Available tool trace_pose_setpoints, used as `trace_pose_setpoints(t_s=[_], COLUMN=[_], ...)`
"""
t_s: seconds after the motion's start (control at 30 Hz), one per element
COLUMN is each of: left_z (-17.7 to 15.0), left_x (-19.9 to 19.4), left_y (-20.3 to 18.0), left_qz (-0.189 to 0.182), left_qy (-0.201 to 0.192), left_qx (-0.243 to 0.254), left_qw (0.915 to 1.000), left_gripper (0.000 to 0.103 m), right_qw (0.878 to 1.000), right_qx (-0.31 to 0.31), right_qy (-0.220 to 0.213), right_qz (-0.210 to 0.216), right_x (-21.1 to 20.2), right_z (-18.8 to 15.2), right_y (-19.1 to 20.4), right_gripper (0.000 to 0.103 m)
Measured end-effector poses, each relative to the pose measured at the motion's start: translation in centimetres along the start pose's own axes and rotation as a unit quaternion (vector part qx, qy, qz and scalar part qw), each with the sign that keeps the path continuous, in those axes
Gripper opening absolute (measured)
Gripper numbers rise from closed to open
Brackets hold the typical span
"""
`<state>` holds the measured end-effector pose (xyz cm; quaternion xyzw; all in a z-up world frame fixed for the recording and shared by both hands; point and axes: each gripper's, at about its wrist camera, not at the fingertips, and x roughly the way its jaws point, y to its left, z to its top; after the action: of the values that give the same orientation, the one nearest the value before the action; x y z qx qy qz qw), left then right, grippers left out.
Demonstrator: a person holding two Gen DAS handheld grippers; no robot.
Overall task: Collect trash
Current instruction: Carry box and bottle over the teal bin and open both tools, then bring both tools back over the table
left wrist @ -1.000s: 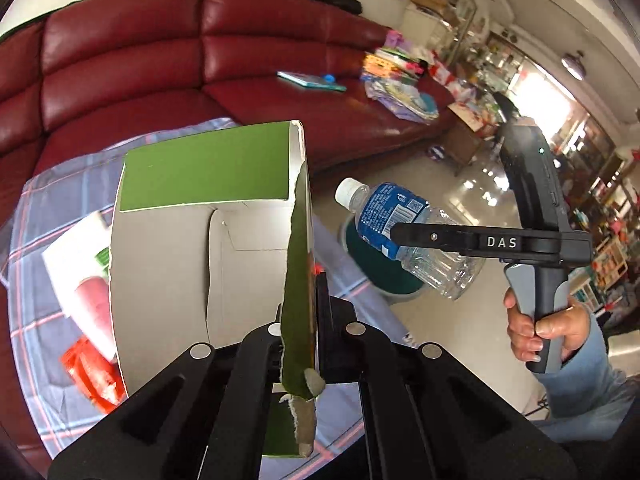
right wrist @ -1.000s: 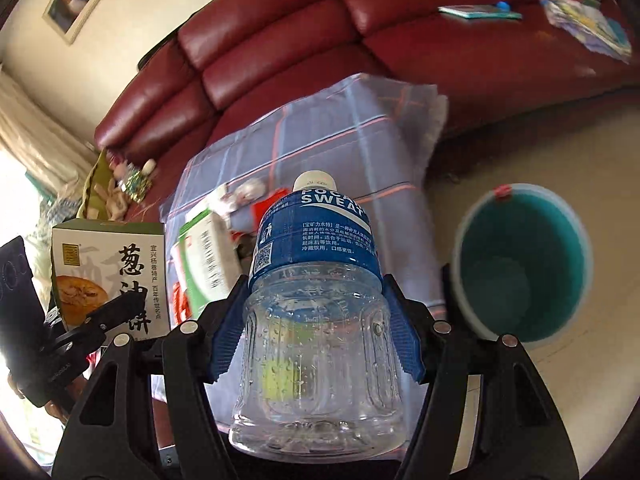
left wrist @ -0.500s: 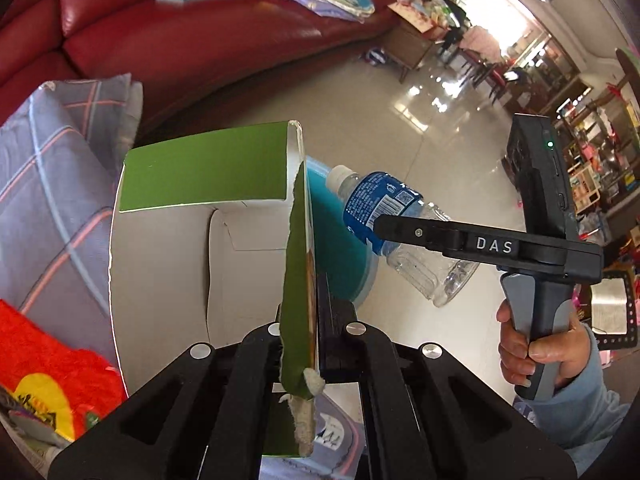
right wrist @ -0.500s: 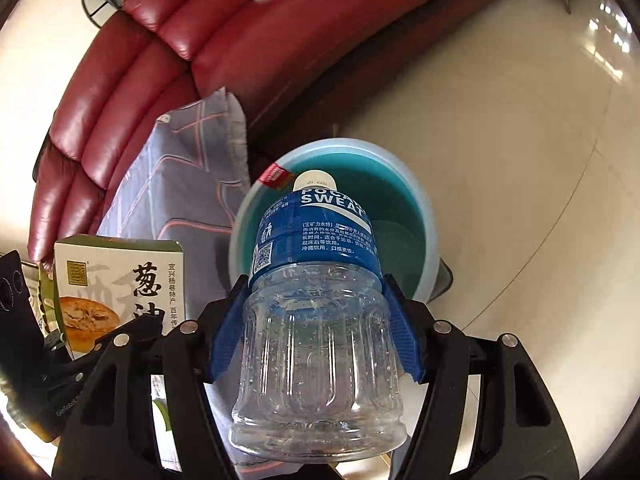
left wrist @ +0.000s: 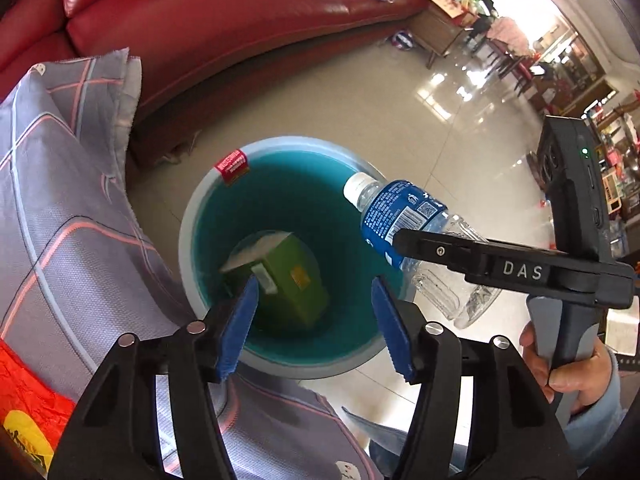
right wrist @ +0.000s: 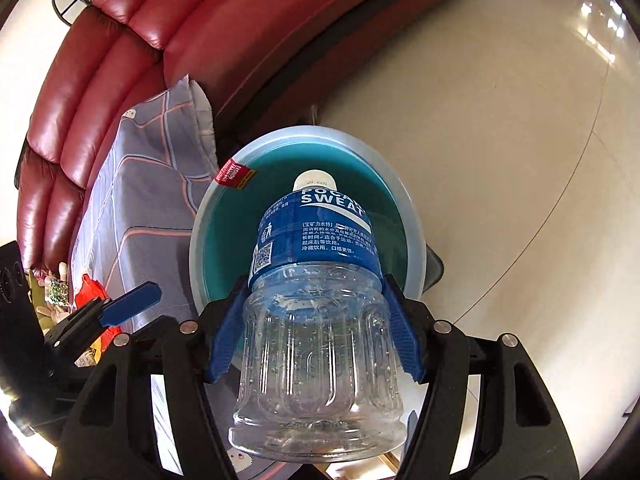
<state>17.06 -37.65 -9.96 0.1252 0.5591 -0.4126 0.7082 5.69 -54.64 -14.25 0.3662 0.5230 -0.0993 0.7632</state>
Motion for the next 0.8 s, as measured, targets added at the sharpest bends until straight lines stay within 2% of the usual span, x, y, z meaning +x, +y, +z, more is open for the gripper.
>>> trace_pose_setpoints(t_s=[0.23, 0.33, 0.4, 0.47, 0.63, 0.8], left_z=[-1.4, -1.9, -2.3, -2.5, -3.0, -3.6], left_x=[-1.2, -1.7, -2.3, -3.0, -4.2, -4.8], left_y=[1.3, 2.2, 2.7, 2.9, 3.6, 4.2], left_qz=[0.010, 0.013, 0.014, 0.019, 0.020, 0.019], left_qy=[0.005, -0.004, -0.012, -0.023, -0.035, -0.039], left_qx=[-0.030, -0.039, -0.042, -0.045, -0.052, -0.057], left_qw=[0.9995, 0.9992, 0.9989, 0.9985, 0.9978, 0.9975], left_gripper=[0.071, 0.079, 0.088, 0.091, 0.097, 0.097], right_qw=[1.000, 0.999, 0.999, 0.998, 0.999, 0.999], right_qx=[-0.006, -0.019, -0.029, -0.029, -0.030, -0.024], right_qy=[0.014, 0.027, 0.038, 0.044, 0.033, 0.029], right_qz=[0.000, 0.010, 0.023, 0.029, 0.018, 0.003], right_x=[1.1, 2.0, 2.5, 2.9, 2.4, 1.9], right_z=[0.0, -0.1, -0.2, -0.3, -0.4, -0.8], right_y=[0.7, 1.7, 2.5, 3.0, 3.7, 3.9], right_gripper=[0.062, 0.062, 0.063, 0.069, 0.076, 0.078])
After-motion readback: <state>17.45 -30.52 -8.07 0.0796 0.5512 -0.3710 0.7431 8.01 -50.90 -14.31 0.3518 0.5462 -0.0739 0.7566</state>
